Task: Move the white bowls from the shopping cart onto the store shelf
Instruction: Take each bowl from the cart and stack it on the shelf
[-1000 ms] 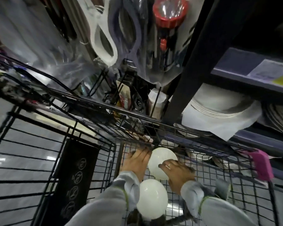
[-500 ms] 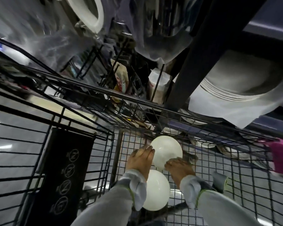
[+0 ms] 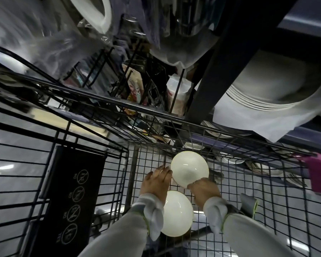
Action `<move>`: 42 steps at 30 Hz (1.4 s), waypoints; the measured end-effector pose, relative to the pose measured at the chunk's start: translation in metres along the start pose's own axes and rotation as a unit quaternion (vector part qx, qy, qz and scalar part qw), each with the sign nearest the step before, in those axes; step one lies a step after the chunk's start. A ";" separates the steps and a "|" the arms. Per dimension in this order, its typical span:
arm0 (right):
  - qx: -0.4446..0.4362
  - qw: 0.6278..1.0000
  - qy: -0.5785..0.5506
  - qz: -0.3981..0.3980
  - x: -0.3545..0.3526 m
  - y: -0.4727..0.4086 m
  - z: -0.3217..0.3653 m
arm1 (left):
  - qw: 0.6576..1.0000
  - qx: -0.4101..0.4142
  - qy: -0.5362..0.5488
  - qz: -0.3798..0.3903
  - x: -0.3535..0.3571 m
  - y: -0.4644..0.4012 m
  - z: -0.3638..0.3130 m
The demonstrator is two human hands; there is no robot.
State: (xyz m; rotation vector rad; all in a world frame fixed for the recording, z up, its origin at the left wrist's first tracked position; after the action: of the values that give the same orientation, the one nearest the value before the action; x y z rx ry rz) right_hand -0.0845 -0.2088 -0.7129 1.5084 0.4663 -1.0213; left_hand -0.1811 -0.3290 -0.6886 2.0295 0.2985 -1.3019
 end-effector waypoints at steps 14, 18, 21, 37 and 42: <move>0.073 0.988 -0.123 -0.058 -0.035 0.041 -0.010 | 0.999 0.019 -0.031 -0.005 -0.043 0.009 -0.017; 0.103 0.979 -0.171 -0.048 -0.045 0.053 -0.013 | 0.999 0.034 -0.014 0.003 -0.056 0.014 -0.028; 0.116 0.974 -0.192 -0.039 -0.058 0.064 -0.015 | 0.999 0.042 0.016 0.031 -0.071 0.021 -0.041; 0.089 0.938 -0.299 -0.148 -0.151 0.140 -0.021 | 0.982 0.102 0.109 0.117 -0.150 0.050 -0.109; 0.073 0.939 -0.286 -0.176 -0.186 0.166 -0.024 | 0.978 0.113 0.160 0.075 -0.179 0.066 -0.126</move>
State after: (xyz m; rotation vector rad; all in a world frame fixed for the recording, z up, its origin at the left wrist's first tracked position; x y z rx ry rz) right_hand -0.0475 -0.1759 -0.4678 1.1935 0.2461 -1.7405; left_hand -0.1406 -0.2634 -0.4732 2.4081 0.1419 -0.9493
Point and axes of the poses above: each hand's wrist, its own y-axis away from the middle knuckle, its own x-axis out of the palm, z = x × y, the point moved 3 cm from there along -y, towards the middle knuckle, and after that the axes turned 10 degrees about -z, right-handed, at the moved point
